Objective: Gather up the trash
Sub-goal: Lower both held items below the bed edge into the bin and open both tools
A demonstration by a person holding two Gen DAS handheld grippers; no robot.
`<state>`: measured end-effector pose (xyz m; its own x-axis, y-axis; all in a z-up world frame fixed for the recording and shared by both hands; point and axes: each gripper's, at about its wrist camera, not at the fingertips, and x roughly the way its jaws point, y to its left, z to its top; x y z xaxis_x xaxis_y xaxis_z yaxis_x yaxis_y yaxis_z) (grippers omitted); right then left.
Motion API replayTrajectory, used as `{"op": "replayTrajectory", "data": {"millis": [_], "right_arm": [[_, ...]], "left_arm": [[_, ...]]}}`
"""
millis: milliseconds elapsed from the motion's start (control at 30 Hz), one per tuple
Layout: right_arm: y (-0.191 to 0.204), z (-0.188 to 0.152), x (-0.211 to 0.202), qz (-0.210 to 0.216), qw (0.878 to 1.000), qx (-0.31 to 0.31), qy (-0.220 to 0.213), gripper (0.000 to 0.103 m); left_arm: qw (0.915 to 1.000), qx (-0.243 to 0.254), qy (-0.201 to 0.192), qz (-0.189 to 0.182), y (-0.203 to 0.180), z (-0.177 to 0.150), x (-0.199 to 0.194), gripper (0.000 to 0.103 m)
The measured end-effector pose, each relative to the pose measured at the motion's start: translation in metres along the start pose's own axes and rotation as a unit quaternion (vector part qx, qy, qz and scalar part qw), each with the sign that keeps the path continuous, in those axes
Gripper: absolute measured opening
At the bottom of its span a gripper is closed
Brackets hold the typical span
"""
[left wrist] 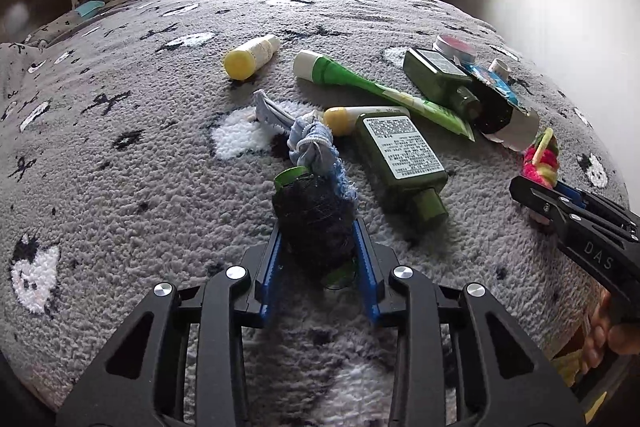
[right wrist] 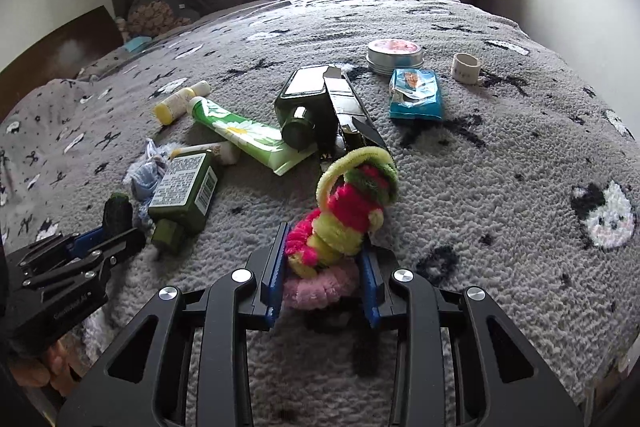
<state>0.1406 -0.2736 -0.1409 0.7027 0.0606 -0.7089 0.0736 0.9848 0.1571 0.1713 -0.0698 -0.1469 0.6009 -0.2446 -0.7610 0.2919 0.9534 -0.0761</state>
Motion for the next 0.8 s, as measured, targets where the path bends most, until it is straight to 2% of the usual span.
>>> {"op": "replayTrajectory", "data": {"millis": [167, 267, 567, 667, 800], "right_arm": [[0.009, -0.015, -0.027, 0.009, 1.0, -0.019, -0.012, 0.032], [0.015, -0.024, -0.045, 0.017, 0.999, -0.027, -0.023, 0.032], [0.038, -0.062, -0.116, 0.054, 0.995, -0.061, -0.058, 0.032], [0.045, -0.08, -0.124, 0.068, 0.994, -0.074, -0.048, 0.032], [0.054, -0.11, -0.125, 0.083, 0.992, -0.092, -0.014, 0.032]], "left_arm": [[0.9996, 0.025, -0.012, 0.005, -0.003, -0.016, -0.019, 0.03], [0.9996, 0.023, -0.018, 0.002, -0.001, -0.026, -0.036, 0.03], [0.9978, 0.02, -0.06, -0.019, -0.004, -0.072, -0.121, 0.03], [0.9978, 0.022, -0.056, -0.029, -0.006, -0.096, -0.136, 0.03], [0.9984, 0.026, -0.018, -0.047, -0.01, -0.128, -0.132, 0.03]]}}
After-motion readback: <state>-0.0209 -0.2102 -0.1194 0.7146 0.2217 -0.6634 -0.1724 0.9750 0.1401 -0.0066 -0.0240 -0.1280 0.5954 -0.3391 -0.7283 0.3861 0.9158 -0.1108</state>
